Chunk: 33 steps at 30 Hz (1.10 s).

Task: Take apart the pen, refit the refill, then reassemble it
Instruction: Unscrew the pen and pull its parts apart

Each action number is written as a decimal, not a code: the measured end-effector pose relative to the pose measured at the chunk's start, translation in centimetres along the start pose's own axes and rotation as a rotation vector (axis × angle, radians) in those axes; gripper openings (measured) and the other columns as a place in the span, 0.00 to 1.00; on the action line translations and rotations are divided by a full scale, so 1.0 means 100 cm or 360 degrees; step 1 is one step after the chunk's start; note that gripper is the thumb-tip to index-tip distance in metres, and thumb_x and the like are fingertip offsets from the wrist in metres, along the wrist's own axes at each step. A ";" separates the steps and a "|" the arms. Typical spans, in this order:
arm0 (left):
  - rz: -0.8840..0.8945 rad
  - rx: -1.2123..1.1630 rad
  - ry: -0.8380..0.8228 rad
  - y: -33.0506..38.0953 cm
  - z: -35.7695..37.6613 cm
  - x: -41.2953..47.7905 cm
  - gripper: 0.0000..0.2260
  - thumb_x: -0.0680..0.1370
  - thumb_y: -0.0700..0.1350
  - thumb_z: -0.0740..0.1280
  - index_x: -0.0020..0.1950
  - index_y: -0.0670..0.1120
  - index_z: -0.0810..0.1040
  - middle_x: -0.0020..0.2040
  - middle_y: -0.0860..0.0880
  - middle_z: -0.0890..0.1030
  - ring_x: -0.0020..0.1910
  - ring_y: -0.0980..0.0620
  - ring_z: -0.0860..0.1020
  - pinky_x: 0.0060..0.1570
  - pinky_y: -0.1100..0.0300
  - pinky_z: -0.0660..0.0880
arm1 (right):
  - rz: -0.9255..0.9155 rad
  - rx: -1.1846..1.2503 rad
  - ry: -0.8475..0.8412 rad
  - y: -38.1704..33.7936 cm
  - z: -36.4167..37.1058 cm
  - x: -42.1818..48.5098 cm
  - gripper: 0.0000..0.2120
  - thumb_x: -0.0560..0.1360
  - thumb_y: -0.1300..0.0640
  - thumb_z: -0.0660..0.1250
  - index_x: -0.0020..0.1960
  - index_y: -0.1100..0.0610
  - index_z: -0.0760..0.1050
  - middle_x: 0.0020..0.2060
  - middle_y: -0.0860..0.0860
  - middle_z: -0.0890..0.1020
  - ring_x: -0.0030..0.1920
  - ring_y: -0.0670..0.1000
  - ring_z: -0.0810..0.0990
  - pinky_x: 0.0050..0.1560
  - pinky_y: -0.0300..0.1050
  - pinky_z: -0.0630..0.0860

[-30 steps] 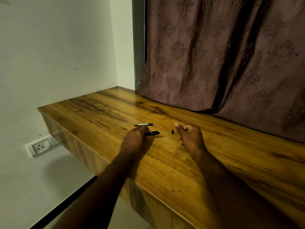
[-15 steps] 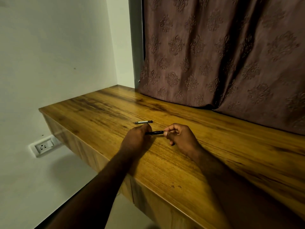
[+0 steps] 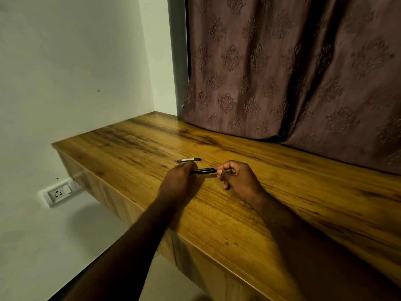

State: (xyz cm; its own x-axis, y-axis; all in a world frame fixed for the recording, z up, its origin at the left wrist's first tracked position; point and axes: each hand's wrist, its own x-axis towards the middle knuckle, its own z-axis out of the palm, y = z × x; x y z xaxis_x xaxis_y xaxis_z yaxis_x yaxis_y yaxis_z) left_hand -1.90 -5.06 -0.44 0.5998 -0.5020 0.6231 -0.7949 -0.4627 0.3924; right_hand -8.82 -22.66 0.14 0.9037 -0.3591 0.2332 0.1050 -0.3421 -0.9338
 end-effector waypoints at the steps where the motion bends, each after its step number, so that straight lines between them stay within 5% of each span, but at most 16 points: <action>1: -0.0007 0.0008 -0.0005 0.000 0.000 0.001 0.07 0.77 0.45 0.68 0.47 0.42 0.77 0.41 0.43 0.81 0.38 0.45 0.79 0.37 0.57 0.71 | 0.0000 -0.0002 0.0005 0.000 0.000 0.000 0.03 0.78 0.64 0.65 0.48 0.62 0.78 0.37 0.54 0.81 0.26 0.47 0.73 0.31 0.42 0.73; 6: -0.0046 0.0051 -0.0049 0.002 0.000 0.005 0.06 0.77 0.41 0.66 0.51 0.40 0.79 0.47 0.39 0.82 0.46 0.41 0.80 0.45 0.51 0.74 | 0.0003 -0.0031 0.0025 0.001 0.000 0.000 0.05 0.78 0.62 0.65 0.49 0.63 0.78 0.38 0.55 0.82 0.27 0.47 0.74 0.30 0.40 0.73; 21: -0.0013 0.0090 -0.0028 0.001 0.001 0.005 0.06 0.77 0.42 0.67 0.50 0.40 0.79 0.47 0.39 0.82 0.46 0.40 0.79 0.47 0.50 0.75 | -0.0008 -0.0106 0.0068 0.003 0.000 0.002 0.04 0.78 0.63 0.65 0.46 0.60 0.78 0.38 0.54 0.82 0.26 0.48 0.74 0.29 0.40 0.73; 26: -0.0023 0.0038 -0.0002 -0.002 -0.001 0.003 0.08 0.74 0.47 0.69 0.45 0.43 0.77 0.43 0.43 0.81 0.42 0.45 0.78 0.42 0.53 0.74 | 0.0069 -0.0044 0.0141 0.004 -0.003 0.004 0.04 0.78 0.61 0.65 0.46 0.61 0.78 0.36 0.56 0.81 0.25 0.48 0.74 0.22 0.37 0.67; 33: 0.0031 0.0064 -0.0054 -0.004 0.001 0.003 0.15 0.75 0.54 0.59 0.46 0.44 0.79 0.43 0.45 0.81 0.42 0.47 0.78 0.43 0.54 0.76 | 0.0074 -0.0036 0.0178 0.004 -0.003 0.003 0.03 0.77 0.60 0.66 0.45 0.59 0.79 0.33 0.53 0.80 0.25 0.46 0.74 0.25 0.39 0.69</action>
State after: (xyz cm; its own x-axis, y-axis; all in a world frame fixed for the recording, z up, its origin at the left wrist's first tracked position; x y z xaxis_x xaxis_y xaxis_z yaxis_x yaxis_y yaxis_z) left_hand -1.41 -5.12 -0.49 0.5875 -0.5355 0.6067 -0.8026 -0.4814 0.3523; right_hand -8.67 -23.16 -0.04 0.8553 -0.4692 0.2197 0.0537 -0.3416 -0.9383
